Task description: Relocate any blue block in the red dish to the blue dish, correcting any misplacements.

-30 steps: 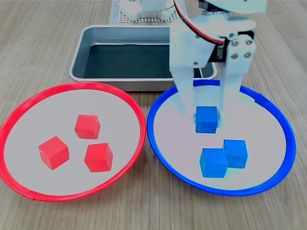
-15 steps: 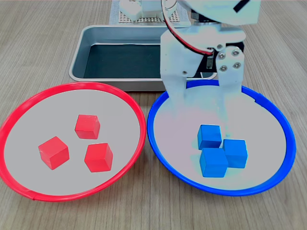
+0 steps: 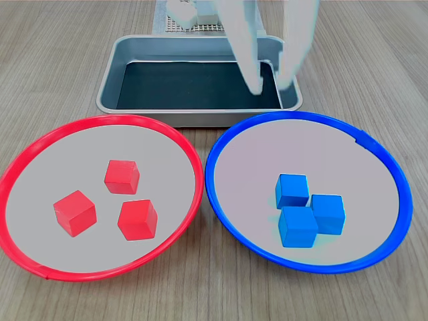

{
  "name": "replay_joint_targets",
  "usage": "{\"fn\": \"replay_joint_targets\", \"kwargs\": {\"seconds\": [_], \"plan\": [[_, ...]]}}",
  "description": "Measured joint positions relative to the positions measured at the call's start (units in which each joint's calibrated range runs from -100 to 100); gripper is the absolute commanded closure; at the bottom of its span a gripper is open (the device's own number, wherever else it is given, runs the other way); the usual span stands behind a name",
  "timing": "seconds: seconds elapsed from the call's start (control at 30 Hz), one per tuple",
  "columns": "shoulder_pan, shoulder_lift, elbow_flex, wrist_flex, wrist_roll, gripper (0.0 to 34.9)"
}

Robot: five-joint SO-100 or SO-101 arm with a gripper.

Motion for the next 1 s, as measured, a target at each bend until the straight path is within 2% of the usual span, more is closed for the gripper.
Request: {"fn": "replay_joint_targets", "kwargs": {"seconds": [0.13,0.2,0.4,0.5,0.57,0.63,0.7,0.83,1.0], "plan": [[3.81,-17.65,24.59,-12.4,-8.55,34.6],[4.6,-24.3,33.85,-14.85,-12.55,34.6],[8.23,-42.88,52.18,-15.42,-20.02,34.6],[10.35,-53.37,59.71,-13.21,-21.73,34.6],[11.95,-64.11,66.52,-8.65,-22.42,34.6],[12.21,-68.2,68.51,-7.1,-22.71,34.6],[12.12,-76.9,73.14,-1.71,-23.3,34.6],[11.86,-84.83,75.59,5.06,-24.91,34.6],[11.15,-89.6,77.31,8.48,-26.76,34.6]]}}
